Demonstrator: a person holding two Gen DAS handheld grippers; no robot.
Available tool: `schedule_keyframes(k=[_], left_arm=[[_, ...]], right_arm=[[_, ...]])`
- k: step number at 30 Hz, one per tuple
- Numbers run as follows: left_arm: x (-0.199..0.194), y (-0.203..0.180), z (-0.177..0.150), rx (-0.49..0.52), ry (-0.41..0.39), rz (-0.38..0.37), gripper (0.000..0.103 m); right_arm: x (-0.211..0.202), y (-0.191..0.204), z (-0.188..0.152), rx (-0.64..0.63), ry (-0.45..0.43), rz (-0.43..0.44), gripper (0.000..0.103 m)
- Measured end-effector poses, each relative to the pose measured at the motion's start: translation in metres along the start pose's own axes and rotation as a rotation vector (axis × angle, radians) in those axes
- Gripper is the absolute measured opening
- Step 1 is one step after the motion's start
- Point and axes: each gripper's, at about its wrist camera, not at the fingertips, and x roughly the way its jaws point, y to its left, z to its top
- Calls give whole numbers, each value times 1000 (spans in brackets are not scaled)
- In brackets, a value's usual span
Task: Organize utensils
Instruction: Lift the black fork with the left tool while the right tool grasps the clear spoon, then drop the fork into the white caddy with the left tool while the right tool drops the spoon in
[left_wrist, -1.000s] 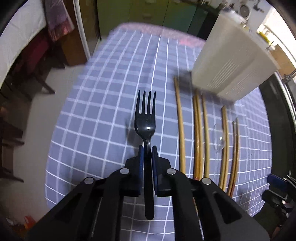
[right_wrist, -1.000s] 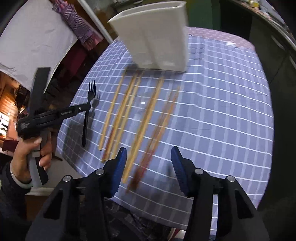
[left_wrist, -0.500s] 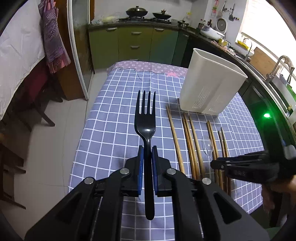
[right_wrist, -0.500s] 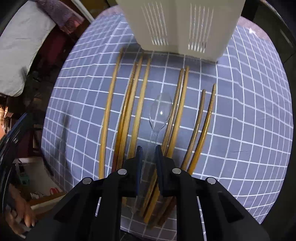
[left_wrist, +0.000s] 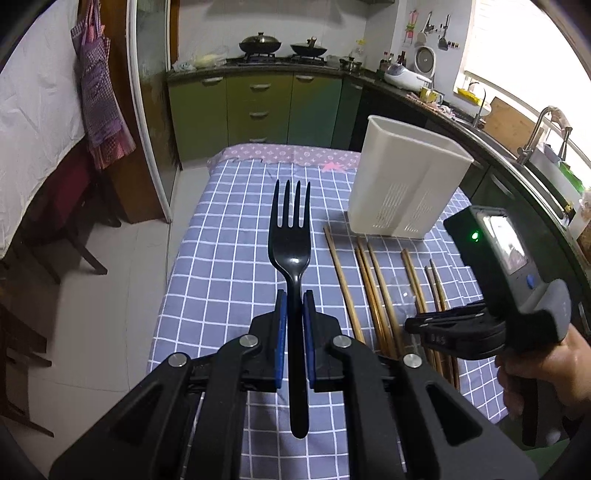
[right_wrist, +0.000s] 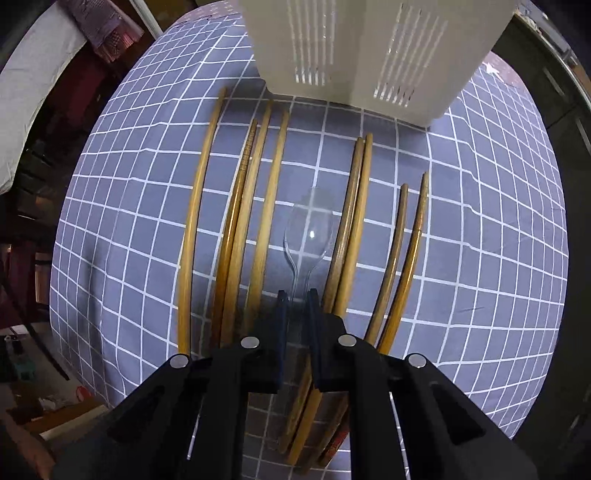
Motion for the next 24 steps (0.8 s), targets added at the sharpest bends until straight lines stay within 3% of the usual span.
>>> schedule_keyframes(k=[7, 11, 15, 20, 24], left_arm=[[-29, -12, 26, 8, -66, -54, 9], [-53, -30, 61, 10, -164, -108, 9], [-65, -58, 112, 21, -322, -175, 9], [-40, -84, 158, 16, -435, -221, 9], [9, -100, 178, 21, -466, -170, 9]], right_arm=[[-52, -17, -11, 19, -150, 209, 9], [-107, -38, -33, 15, -321, 335, 9], [-142, -64, -56, 29, -450, 395, 10], [-156, -108, -87, 72, -529, 461, 10], [-158, -129, -100, 84, -549, 486, 10]])
